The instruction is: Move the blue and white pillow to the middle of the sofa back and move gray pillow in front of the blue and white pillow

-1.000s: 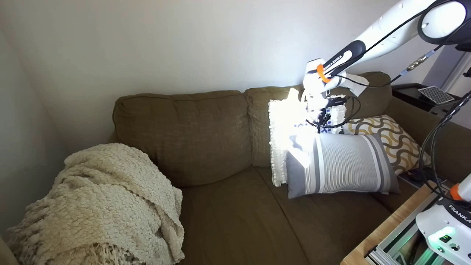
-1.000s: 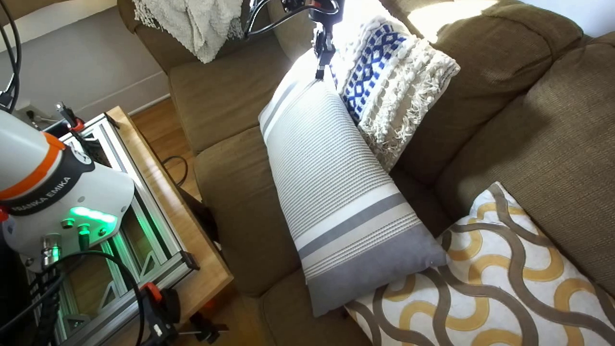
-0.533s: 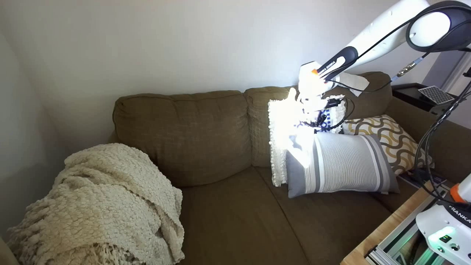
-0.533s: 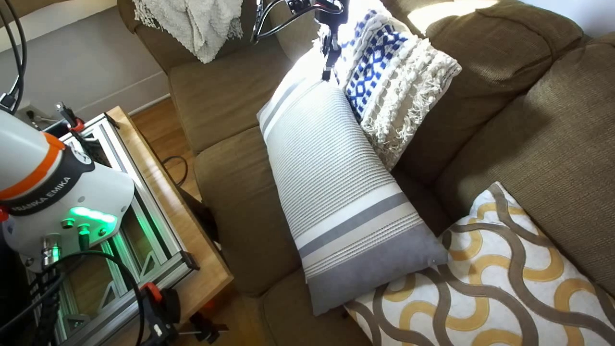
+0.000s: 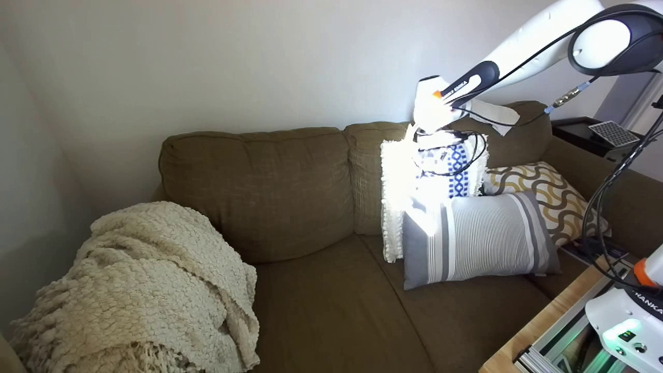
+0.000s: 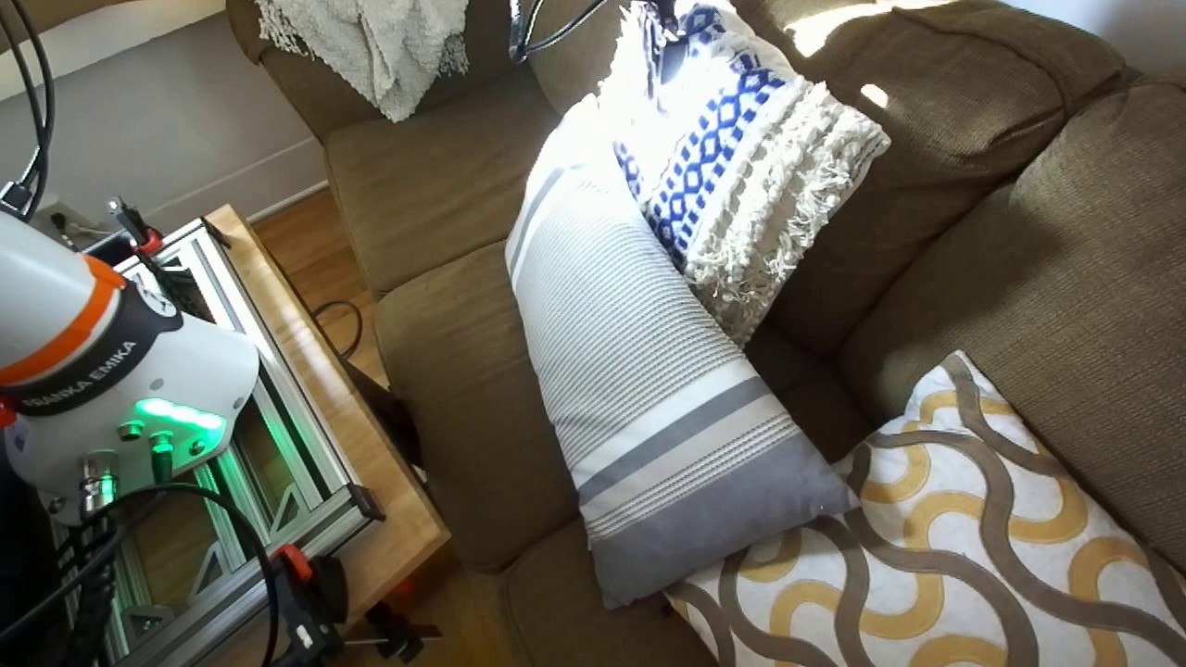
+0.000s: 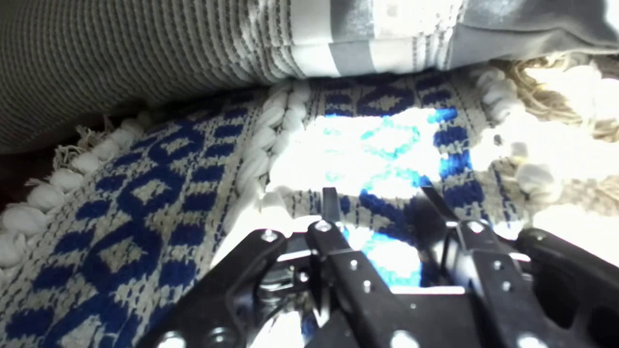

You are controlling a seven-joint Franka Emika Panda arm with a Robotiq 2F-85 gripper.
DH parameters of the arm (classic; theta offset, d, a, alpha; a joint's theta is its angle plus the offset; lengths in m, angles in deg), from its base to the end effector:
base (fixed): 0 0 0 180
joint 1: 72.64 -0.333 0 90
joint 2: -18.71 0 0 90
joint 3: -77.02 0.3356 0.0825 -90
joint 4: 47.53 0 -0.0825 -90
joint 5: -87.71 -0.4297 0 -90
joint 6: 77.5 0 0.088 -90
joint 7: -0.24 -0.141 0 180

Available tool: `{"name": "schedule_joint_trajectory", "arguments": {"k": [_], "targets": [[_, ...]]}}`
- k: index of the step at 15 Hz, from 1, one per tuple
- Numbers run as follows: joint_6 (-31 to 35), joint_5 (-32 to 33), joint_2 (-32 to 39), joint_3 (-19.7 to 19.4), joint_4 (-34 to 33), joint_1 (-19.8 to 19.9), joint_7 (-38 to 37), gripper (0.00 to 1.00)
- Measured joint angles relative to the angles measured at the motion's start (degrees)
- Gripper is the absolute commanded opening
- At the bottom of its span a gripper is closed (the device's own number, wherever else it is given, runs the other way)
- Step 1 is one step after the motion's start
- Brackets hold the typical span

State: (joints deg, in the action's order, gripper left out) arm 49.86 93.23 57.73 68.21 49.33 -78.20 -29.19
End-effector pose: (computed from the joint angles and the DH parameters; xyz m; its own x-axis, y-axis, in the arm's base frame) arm 0.7005 -0.0400 0.1440 0.8837 -0.4654 -0.0500 -0.4455 -0.8690 0.2154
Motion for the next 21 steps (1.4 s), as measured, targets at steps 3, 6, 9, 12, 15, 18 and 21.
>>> {"name": "schedule_joint_trajectory", "arguments": {"k": [3, 6, 9, 12, 15, 18, 21], "targets": [[2.98, -0.23, -0.01, 0.19, -0.36, -0.13, 0.15, 0.98], [7.53, -2.10, -0.88, 0.45, 0.35, 0.49, 0.57, 1.00], [10.93, -4.16, -3.76, 0.46, 2.55, 1.36, 1.38, 1.00], [12.61, -5.97, -8.23, 0.54, 5.33, 2.34, 2.79, 1.00], [12.63, -9.34, -13.48, 1.65, 8.30, 4.20, 7.12, 1.00], [7.96, -12.74, -18.93, 3.26, 10.90, 6.44, 12.75, 1.00], [-0.02, -12.76, -23.94, 3.23, 12.04, 7.08, 13.82, 1.00]]}}
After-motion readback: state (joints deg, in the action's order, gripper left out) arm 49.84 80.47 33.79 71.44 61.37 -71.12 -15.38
